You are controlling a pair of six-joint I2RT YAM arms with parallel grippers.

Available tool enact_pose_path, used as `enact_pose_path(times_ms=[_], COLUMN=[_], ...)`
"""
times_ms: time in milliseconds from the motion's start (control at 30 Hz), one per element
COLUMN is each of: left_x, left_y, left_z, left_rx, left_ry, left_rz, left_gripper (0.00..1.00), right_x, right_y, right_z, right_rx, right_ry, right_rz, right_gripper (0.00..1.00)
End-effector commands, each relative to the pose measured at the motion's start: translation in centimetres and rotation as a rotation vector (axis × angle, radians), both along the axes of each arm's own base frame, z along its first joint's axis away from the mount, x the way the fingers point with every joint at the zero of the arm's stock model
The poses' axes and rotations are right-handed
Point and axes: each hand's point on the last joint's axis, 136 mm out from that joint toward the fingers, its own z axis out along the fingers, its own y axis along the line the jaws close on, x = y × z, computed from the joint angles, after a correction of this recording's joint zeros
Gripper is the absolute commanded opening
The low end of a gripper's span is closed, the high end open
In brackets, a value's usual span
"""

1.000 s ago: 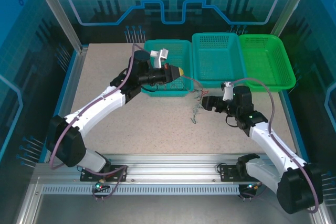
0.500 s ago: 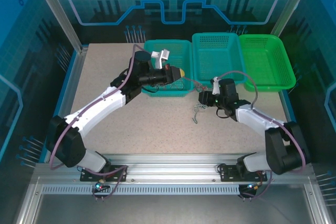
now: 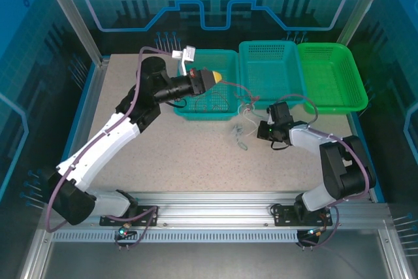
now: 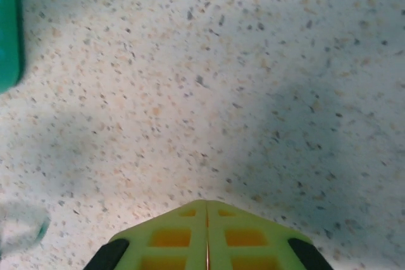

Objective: Untangle the cables

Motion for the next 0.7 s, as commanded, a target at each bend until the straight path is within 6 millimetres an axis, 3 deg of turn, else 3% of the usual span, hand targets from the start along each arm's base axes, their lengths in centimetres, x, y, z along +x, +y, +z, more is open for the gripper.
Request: enact_pose_path(times_ms=[0, 100, 133, 267, 333, 533, 667], left_x=[0.4, 0.5, 0.5, 0.5, 0.4, -0.2, -0.6], left_y=[2.2, 3.3, 3.3, 2.6, 2.4, 3.6, 3.8], left_z=[2.3, 2.4, 2.1, 0.4, -1.0, -7.0, -8.8], left_rx=[-0.028, -0.015, -0.006, 0.016, 0.039, 0.177, 0.187], left_ry=[-0.036, -0.044, -0.041, -0.007, 0.015, 0.091, 0.125], left_rz=[0.073, 0.111, 0.11, 0.07, 0.055, 0.094, 0.095], left_gripper=[0.0, 0.0, 0.0, 0.0, 0.0, 0.0, 0.0], right_x=[-1.8, -2.6, -2.7, -3.0, -3.5, -5.0, -6.0], right_y=[-2.1, -2.6, -2.1, 1.7, 3.5, 6.5, 9.2], right_z=[-0.9, -0.6, 0.1, 5.1, 8.1, 14.9, 17.3], right_rx=[-0.016, 0.029, 0.047, 0.157, 0.218, 0.345, 0.434], right_ry=[0.053, 0.031, 0.001, -0.175, -0.256, -0.409, -0.452], right_rz=[-0.088, -0.121, -0.095, 0.128, 0.232, 0.398, 0.508], right_gripper=[0.0, 0.0, 0.05, 0.45, 0.57, 0.59, 0.62])
